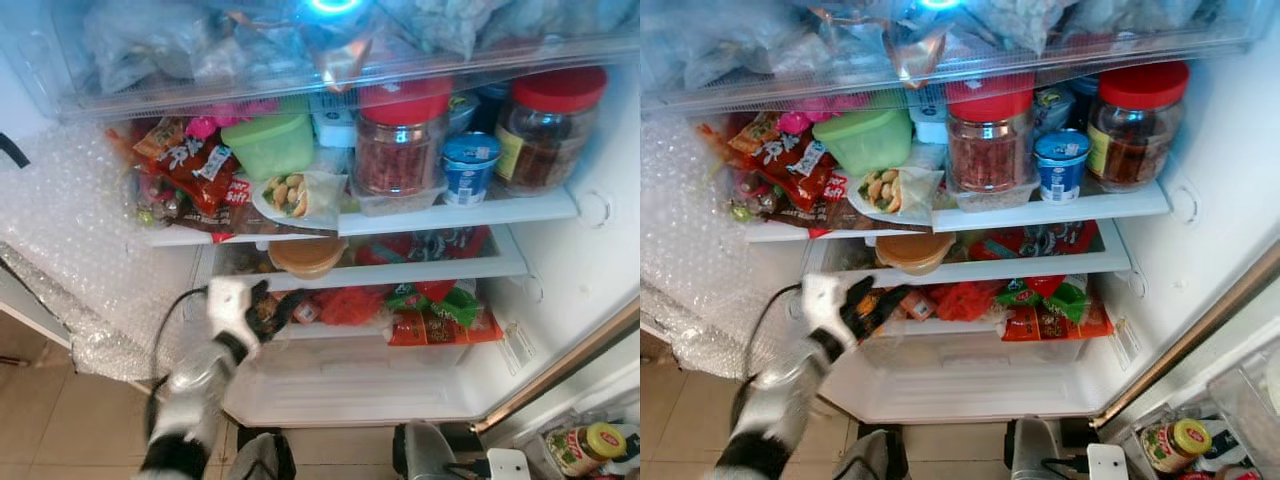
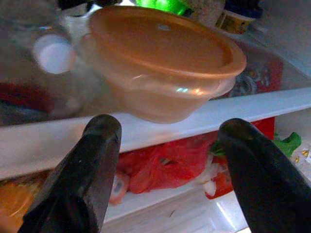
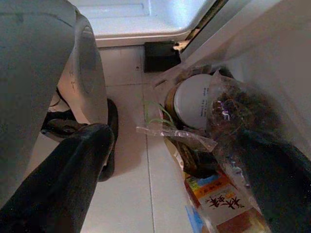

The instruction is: Restocking fridge

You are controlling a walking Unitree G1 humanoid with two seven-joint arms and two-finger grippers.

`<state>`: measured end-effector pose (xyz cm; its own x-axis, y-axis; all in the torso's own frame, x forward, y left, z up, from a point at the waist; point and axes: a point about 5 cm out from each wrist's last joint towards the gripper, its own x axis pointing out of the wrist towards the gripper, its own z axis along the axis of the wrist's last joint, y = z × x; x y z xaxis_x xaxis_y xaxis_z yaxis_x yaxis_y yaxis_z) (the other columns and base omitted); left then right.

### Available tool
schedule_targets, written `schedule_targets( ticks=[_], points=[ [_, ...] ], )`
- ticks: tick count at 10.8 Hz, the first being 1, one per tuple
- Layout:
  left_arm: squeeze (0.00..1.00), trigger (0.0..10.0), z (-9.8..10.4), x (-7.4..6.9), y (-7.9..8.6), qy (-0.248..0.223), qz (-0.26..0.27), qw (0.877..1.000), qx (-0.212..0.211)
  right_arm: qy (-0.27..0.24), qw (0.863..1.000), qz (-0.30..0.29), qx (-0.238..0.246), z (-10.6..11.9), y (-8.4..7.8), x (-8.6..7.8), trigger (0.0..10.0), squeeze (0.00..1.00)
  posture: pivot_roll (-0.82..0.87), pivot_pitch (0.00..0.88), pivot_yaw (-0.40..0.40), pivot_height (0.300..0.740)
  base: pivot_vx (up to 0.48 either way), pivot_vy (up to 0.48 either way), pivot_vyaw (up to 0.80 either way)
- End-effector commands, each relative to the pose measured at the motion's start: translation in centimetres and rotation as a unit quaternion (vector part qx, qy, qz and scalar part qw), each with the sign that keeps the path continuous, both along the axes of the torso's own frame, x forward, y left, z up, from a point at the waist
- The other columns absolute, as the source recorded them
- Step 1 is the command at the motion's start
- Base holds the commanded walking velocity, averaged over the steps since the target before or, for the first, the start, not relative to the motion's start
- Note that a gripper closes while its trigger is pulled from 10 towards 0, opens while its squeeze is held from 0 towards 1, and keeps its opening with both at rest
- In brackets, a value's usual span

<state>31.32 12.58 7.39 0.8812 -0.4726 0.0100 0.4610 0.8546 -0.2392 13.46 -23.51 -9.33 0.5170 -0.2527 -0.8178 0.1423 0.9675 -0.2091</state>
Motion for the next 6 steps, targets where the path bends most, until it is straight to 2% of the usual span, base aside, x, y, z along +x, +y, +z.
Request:
schedule_targets(
  ticks=[1, 3, 6],
  points=[
    [0.0, 10.0, -0.4, 0.0, -0.1, 0.005, -0.001, 1.0, 0.009, 0.007, 1.0, -0.001, 0.02, -0.4, 1.2, -0.5, 10.0, 0.0, -0.18, 0.082, 0.147, 0.637, 0.0, 0.0, 0.0],
    [0.0, 10.0, 0.2, 1.2, -1.8, 0.005, -0.01, 1.0, 0.007, 0.006, 1.0, -0.003, 0.021, -0.4, 1.2, -0.4, 10.0, 0.0, -0.18, 0.092, 0.143, 0.637, 0.0, 0.0, 0.0],
    [0.0, 10.0, 2.0, 3.8, -2.7, -0.001, 0.002, 1.0, 0.027, 0.004, 1.0, -0.005, 0.021, -0.3, 1.1, -0.2, 10.0, 0.0, -0.19, 0.1, 0.141, 0.637, 0.0, 0.0, 0.0]
  ],
)
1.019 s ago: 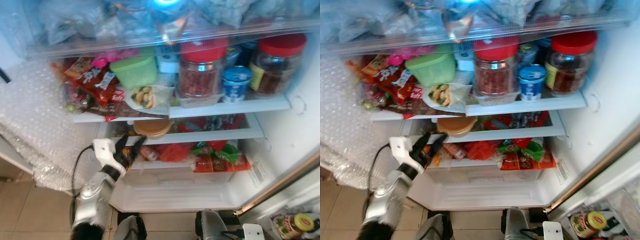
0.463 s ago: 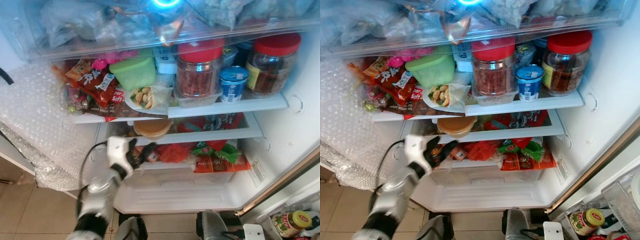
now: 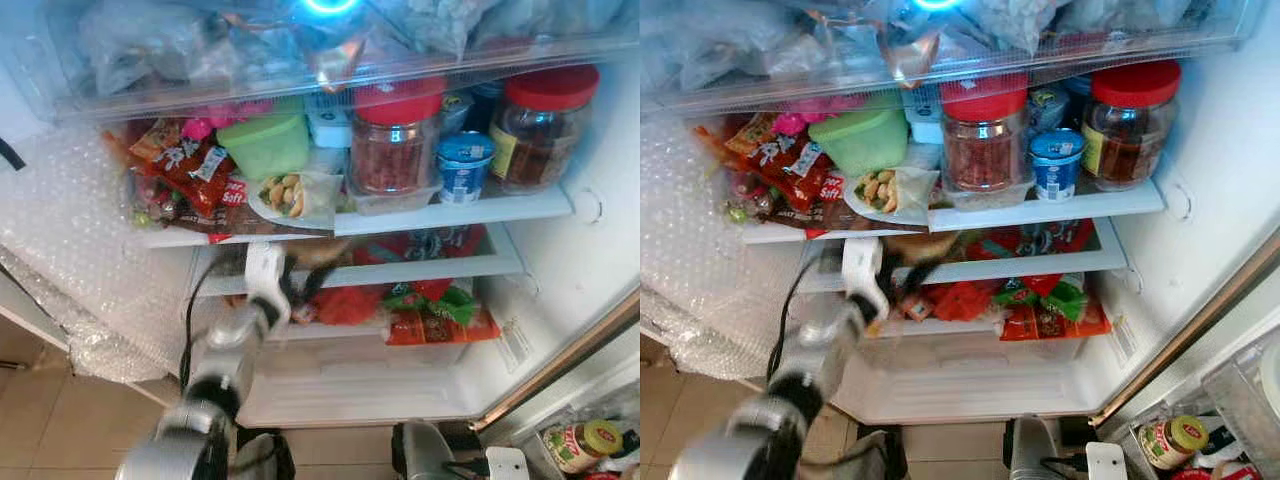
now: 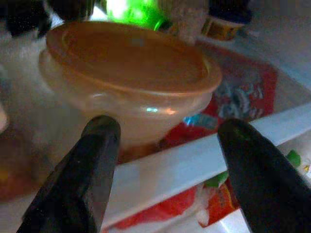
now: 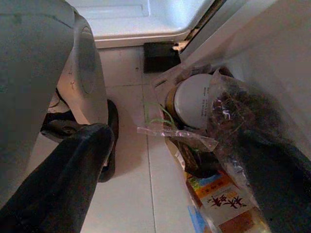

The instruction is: Restocking fridge

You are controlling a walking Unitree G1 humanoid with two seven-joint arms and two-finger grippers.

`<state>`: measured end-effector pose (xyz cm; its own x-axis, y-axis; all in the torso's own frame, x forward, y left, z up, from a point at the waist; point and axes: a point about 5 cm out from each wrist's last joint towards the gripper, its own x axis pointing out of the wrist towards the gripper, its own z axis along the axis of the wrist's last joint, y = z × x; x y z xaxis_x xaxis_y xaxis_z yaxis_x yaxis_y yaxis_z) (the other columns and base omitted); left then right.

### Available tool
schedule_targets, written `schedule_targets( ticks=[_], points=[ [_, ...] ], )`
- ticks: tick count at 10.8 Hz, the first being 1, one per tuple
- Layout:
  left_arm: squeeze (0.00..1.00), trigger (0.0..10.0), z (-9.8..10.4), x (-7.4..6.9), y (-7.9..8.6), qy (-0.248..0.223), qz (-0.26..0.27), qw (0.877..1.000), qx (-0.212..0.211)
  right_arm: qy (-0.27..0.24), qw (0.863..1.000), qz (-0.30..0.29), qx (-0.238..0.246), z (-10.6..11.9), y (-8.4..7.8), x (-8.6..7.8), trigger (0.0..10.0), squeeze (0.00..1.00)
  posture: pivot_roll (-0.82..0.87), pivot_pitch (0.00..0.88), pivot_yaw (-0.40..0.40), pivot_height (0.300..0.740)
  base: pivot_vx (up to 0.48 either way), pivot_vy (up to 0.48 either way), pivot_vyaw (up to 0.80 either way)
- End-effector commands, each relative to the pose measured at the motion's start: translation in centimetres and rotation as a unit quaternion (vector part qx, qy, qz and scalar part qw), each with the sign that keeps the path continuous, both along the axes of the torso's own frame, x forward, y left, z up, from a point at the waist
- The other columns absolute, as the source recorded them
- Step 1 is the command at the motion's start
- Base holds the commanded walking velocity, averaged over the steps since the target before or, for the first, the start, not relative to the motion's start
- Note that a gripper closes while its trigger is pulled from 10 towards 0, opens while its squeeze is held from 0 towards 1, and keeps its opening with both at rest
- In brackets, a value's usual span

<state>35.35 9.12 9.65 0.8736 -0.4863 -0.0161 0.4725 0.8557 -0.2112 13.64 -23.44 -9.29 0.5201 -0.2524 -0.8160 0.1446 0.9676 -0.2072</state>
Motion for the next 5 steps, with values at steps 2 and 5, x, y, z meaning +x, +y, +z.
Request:
schedule_targets(
  ticks=[2, 5],
  points=[
    [0.0, 10.0, 0.1, 0.4, 0.7, 0.006, 0.011, 1.0, 0.006, 0.005, 1.0, -0.006, 0.021, -0.3, 1.0, -0.3, 10.0, 0.0, -0.19, 0.105, 0.144, 0.637, 0.0, 0.0, 0.0],
    [0.0, 10.0, -1.2, -1.2, 2.6, -0.023, 0.008, 1.0, 0.019, 0.005, 1.0, -0.007, 0.024, -0.4, 1.0, -0.3, 10.0, 0.0, -0.17, 0.114, 0.149, 0.637, 0.0, 0.0, 0.0]
  ],
)
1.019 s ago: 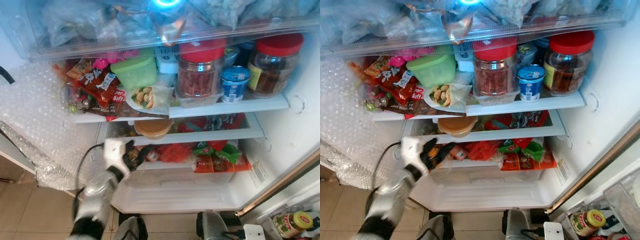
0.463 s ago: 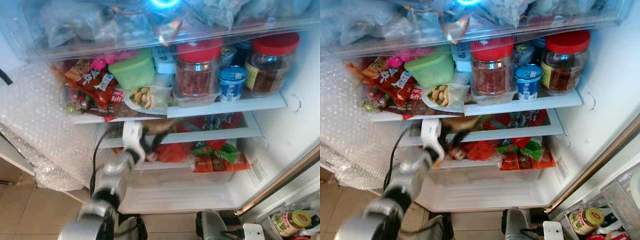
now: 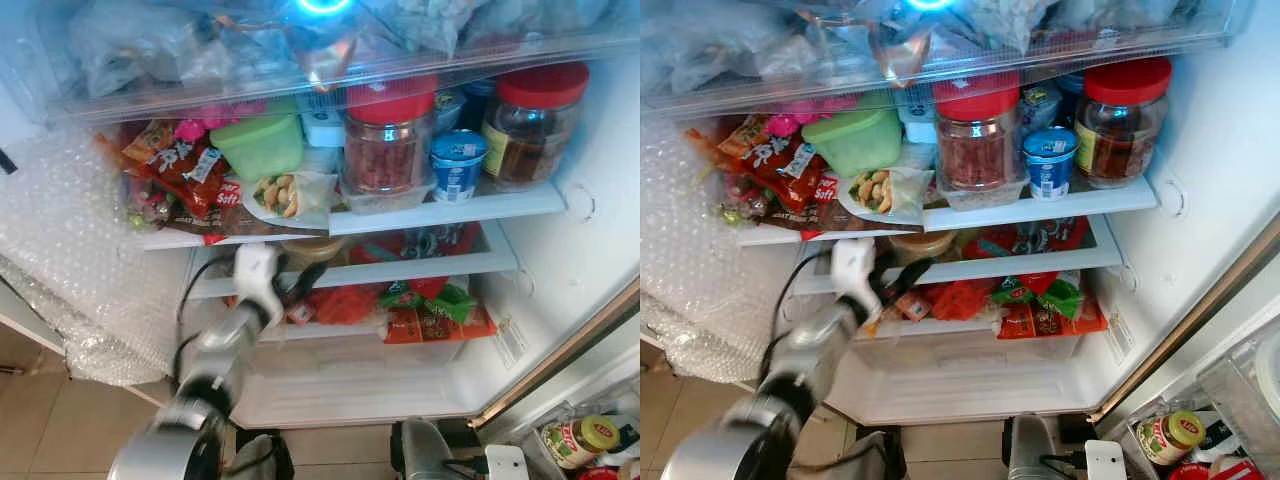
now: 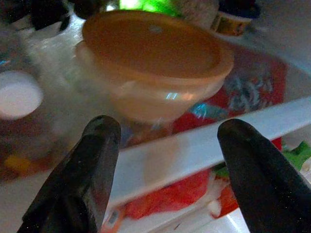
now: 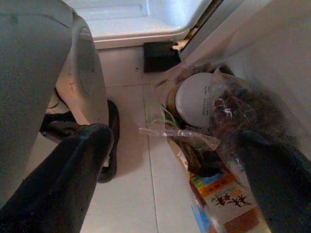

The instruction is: Restocking fridge

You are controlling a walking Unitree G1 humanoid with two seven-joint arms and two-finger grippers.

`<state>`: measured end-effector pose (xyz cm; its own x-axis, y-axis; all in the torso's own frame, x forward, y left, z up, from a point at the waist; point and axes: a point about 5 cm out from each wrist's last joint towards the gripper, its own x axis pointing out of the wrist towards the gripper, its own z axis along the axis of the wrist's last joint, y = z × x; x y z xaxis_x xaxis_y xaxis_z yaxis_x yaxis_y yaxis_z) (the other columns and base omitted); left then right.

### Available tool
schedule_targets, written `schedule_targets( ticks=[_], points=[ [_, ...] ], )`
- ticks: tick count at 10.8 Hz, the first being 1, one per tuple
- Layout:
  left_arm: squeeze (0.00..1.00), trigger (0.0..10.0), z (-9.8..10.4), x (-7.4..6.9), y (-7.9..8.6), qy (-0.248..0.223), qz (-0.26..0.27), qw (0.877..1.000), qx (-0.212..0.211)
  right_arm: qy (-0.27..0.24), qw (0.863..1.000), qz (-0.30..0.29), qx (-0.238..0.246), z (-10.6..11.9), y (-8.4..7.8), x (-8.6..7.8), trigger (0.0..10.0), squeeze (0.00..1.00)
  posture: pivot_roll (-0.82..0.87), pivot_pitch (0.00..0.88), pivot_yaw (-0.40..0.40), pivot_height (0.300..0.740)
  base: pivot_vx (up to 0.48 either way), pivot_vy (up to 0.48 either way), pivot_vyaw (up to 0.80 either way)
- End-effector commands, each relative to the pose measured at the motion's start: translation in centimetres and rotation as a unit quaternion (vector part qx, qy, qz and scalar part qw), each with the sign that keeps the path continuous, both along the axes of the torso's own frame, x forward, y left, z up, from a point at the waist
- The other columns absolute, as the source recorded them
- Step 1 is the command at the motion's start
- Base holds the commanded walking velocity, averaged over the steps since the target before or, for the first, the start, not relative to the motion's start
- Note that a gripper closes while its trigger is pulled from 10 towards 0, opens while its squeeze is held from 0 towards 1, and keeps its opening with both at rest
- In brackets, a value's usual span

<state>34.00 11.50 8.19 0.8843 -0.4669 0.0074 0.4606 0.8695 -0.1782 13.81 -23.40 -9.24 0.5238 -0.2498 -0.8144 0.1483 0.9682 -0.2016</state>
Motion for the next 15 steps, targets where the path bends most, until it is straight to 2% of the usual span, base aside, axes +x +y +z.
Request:
schedule_targets(
  ticks=[1, 3, 5, 8, 11, 13, 14, 15],
  points=[
    [0.0, 10.0, -0.3, -0.7, 0.9, -0.019, -0.003, 1.0, 0.023, 0.009, 1.0, -0.004, 0.022, -0.4, 1.0, -0.5, 10.0, 0.0, -0.16, 0.112, 0.153, 0.637, 0.0, 0.0, 0.0],
    [0.0, 10.0, -0.2, -2.5, 2.3, -0.064, 0.027, 0.997, 0.044, 0.01, 1.0, -0.004, 0.023, -0.5, 1.0, -0.6, 10.0, 0.0, -0.15, 0.099, 0.156, 0.637, 0.0, 0.0, 0.0],
    [0.0, 10.0, -0.1, -3.1, 2.7, -0.086, 0.057, 0.993, 0.065, 0.011, 1.0, -0.003, 0.024, -0.5, 1.1, -0.7, 10.0, 0.0, -0.15, 0.084, 0.161, 0.637, 0.0, 0.0, 0.0],
    [0.0, 10.0, -0.4, -3.4, 2.5, -0.072, 0.07, 0.993, 0.06, 0.012, 1.0, -0.004, 0.027, -0.6, 1.4, -0.8, 10.0, 0.0, -0.16, 0.047, 0.165, 0.637, -0.351, 0.0, 0.0],
    [0.0, 10.0, -0.4, -3.0, 3.1, -0.067, 0.089, 0.992, 0.064, 0.012, 1.0, -0.002, 0.029, -0.6, 1.5, -0.7, 10.0, 0.0, -0.16, 0.055, 0.166, 0.637, -0.33, 0.0, 0.0],
    [0.0, 10.0, -1.4, -3.4, 4.3, -0.039, 0.118, 0.99, 0.061, 0.011, 0.999, -0.003, 0.029, -0.6, 1.4, -0.7, 10.0, 0.0, -0.15, 0.059, 0.168, 0.637, -0.15, 0.0, 0.0],
    [0.0, 10.0, -2.3, -3.6, 5.2, -0.01, 0.145, 0.988, 0.06, 0.012, 0.999, -0.002, 0.03, -0.6, 1.4, -0.7, 10.0, 0.0, -0.15, 0.057, 0.167, 0.637, 0.0, 0.0, 0.0],
    [0.0, 10.0, -4.0, -4.0, 6.6, 0.043, 0.184, 0.98, 0.067, 0.012, 0.999, -0.002, 0.031, -0.6, 1.4, -0.7, 10.0, 0.0, -0.15, 0.054, 0.166, 0.637, 0.0, 0.0, 0.0]
  ],
)
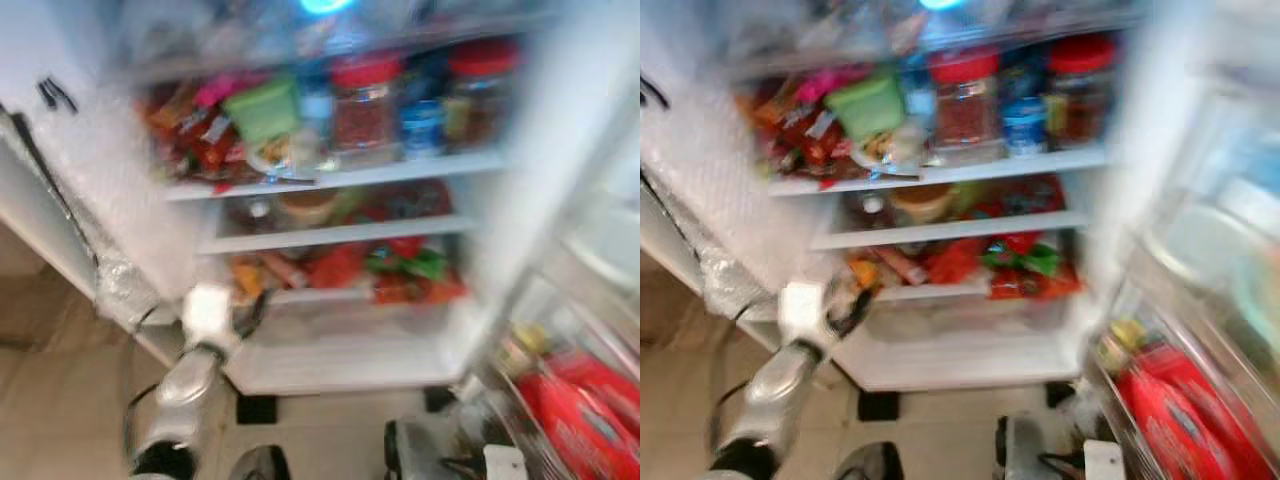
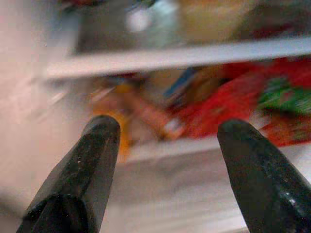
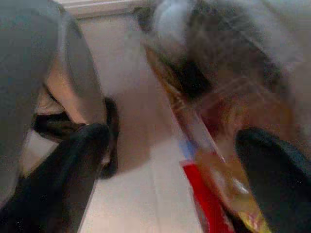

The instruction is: Restocking fridge

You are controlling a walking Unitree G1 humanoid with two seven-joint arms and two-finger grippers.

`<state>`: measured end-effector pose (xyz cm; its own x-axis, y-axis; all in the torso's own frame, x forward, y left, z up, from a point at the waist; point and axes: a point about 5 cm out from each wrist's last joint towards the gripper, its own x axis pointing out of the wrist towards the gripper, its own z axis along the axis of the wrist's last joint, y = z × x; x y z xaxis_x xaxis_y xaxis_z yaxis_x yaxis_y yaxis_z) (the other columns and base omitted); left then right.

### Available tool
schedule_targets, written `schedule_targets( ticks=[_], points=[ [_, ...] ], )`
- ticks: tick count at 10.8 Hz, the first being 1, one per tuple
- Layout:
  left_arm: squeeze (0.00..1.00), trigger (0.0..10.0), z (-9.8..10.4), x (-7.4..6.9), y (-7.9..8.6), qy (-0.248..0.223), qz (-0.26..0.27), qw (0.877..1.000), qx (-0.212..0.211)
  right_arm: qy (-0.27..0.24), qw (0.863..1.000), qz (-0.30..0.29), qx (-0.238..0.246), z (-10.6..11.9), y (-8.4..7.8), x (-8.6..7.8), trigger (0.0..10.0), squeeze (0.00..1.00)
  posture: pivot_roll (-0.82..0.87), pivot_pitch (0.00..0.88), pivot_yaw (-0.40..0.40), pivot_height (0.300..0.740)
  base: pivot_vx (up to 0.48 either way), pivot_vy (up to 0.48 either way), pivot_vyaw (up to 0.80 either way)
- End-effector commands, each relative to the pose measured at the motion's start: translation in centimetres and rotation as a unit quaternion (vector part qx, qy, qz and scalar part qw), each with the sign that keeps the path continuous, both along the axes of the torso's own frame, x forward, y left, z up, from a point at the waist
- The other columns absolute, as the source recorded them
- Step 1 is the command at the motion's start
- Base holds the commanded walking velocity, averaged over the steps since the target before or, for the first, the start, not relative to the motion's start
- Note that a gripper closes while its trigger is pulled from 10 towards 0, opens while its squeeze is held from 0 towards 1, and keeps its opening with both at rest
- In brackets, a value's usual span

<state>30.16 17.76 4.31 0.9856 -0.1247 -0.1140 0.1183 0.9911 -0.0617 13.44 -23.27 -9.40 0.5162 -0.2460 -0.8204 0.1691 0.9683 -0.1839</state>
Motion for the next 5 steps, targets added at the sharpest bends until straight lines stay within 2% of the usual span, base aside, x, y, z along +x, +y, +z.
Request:
schedule_targets(
  ticks=[1, 2, 3, 4, 5],
  points=[
    [0.0, 10.0, -1.9, -0.7, 1.6, 0.064, 0.038, 0.997, 0.011, 0.011, 1.0, 0.01, 0.022, -0.4, 1.3, -0.3, 10.0, 0.0, -0.15, 0.056, 0.165, 0.637, 0.0, 0.0, 0.0],
    [0.0, 10.0, -5.0, -2.6, 3.5, 0.173, 0.075, 0.981, 0.045, 0.009, 1.0, 0.014, 0.024, -0.4, 1.3, -0.2, 10.0, 0.0, -0.15, 0.063, 0.158, 0.637, 0.0, 0.0, 0.0],
    [0.0, 10.0, -6.5, -4.1, 4.4, 0.226, 0.104, 0.968, 0.044, 0.008, 1.0, 0.015, 0.025, -0.4, 1.3, -0.2, 10.0, 0.0, -0.15, 0.064, 0.156, 0.637, 0.0, 0.0, 0.0],
    [0.0, 10.0, -8.2, -5.9, 4.6, 0.28, 0.106, 0.952, 0.061, 0.008, 1.0, 0.015, 0.026, -0.4, 1.4, -0.2, 10.0, 0.0, -0.14, 0.066, 0.154, 0.637, 0.0, 0.0, 0.0],
    [0.0, 10.0, -9.0, -6.8, 4.4, 0.306, 0.099, 0.944, 0.067, 0.009, 0.999, 0.014, 0.027, -0.4, 1.4, -0.2, 10.0, 0.0, -0.14, 0.064, 0.153, 0.637, 0.0, 0.0, 0.0]
  ],
)
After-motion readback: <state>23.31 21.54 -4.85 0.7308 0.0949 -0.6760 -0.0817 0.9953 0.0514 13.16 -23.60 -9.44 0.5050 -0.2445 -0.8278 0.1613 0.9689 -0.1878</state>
